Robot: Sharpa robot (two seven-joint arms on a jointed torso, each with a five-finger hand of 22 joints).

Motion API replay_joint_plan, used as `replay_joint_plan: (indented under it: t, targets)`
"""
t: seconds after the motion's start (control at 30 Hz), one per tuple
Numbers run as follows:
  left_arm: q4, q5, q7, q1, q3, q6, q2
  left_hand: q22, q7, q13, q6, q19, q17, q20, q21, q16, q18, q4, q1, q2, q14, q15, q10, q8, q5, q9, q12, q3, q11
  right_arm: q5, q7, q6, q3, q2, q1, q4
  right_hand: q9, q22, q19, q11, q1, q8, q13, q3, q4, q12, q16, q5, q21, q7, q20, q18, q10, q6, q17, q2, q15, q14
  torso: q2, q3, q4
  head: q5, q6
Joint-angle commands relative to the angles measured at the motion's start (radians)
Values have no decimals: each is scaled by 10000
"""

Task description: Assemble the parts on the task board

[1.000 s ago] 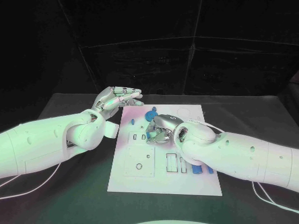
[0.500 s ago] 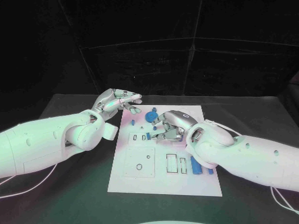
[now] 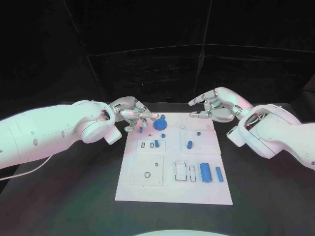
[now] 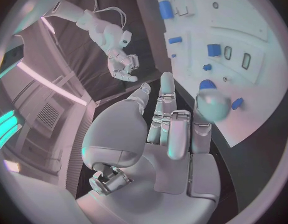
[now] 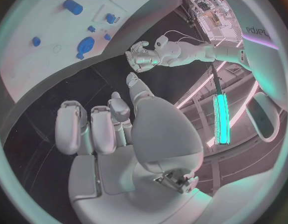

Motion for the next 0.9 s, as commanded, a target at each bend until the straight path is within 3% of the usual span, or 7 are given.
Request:
replay_joint_plan:
  t: [0.03, 0.1, 0.23, 0.27, 0.3, 0.67, 0.9]
  targets:
    - [-150, -2330, -2778, 161, 10, 1549, 286, 916, -78, 802, -169, 42, 2300, -16, 659, 197, -221, 368, 46, 43, 970, -12, -410, 395, 1, 230, 840, -252, -15, 1470, 496, 265, 2, -147, 87, -138, -8, -10, -67, -19, 99, 64, -7, -51, -13, -44, -63, 57, -61, -13, -5, 142, -37, 67, -10, -26, -87, 213, -143, 41, -36, 27, -61]
    - [-306, -2771, -3387, 236, 9, 1878, 564, 1643, -173, 2522, -161, 110, 2580, -28, 1168, 384, -330, 835, -62, 94, 1038, -187, -376, 1035, 10, 653, 2733, -648, -172, 1561, 462, 295, 1, -226, 119, -227, -8, -20, -70, -22, 101, 71, -20, -65, -14, -51, -81, 65, -69, -16, -8, 144, -35, 74, -34, -24, -90, 211, -178, 52, -47, 50, -112]
    - [-617, -3335, -4019, 313, 1, 2304, 1053, 2266, -307, 4888, -270, 169, 2626, -115, 1574, 415, -399, 1389, -237, 145, 1049, -194, -226, 1838, -57, 1251, 5178, -1201, -251, 1636, 390, 332, 1, -283, 147, -301, -8, -31, -73, -25, 98, 79, -34, -88, -12, -58, -96, 77, -78, -19, -12, 145, -32, 81, -51, -27, -94, 211, -209, 73, -40, 61, -148]
    - [-710, -3488, -4157, 327, -5, 2398, 1198, 2423, -403, 5429, -474, 164, 2626, -141, 1691, 415, -424, 1683, -246, 194, 1049, -301, -348, 2388, -62, 1727, 5792, -1534, -308, 1650, 370, 344, 1, -276, 152, -323, -8, -31, -71, -27, 95, 82, -39, -96, -11, -61, -102, 80, -79, -20, -13, 145, -31, 83, -57, -28, -95, 211, -218, 82, -49, 80, -167]
    - [-850, -3694, -4324, 343, -18, 2497, 1412, 2571, -361, 5691, -653, 178, 2626, -181, 1779, 415, -438, 1725, -169, 163, 1049, -258, -410, 2605, -99, 1940, 6048, -1695, -348, 1661, 340, 362, 0, -259, 158, -356, -8, -47, -79, -28, 90, 87, -44, -112, -7, -62, -112, 85, -90, -23, -16, 148, -27, 88, -69, -28, -97, 211, -231, 86, -59, 104, -195]
    - [-1566, -4417, -4739, 375, -169, 2823, 2379, 3019, -519, 6687, -1395, 201, 2626, -271, 2045, 415, -492, 1762, -172, 549, 1049, -340, -353, 4156, -123, 3490, 7137, -2645, -454, 1566, 132, 378, 0, -197, 168, -457, -6, -80, -94, -35, 73, 105, -71, -157, 5, -75, -146, 93, -114, -31, -23, 155, -23, 104, -110, -28, -104, 209, -210, 67, -56, 150, -262]
    - [-1866, -4664, -4829, 377, -241, 3288, 2672, 3092, -527, 6725, -1601, 203, 2626, -262, 2081, 415, -507, 1765, -111, 694, 1049, -363, -387, 4445, -137, 3845, 7205, -2807, -465, 1530, 56, 402, -1, -156, 169, -499, -8, -98, -95, -42, 55, 120, -77, -210, 19, -66, -172, 121, -130, -37, -31, 157, -3, 112, -133, -27, -112, 212, -203, 62, -65, 152, -292]
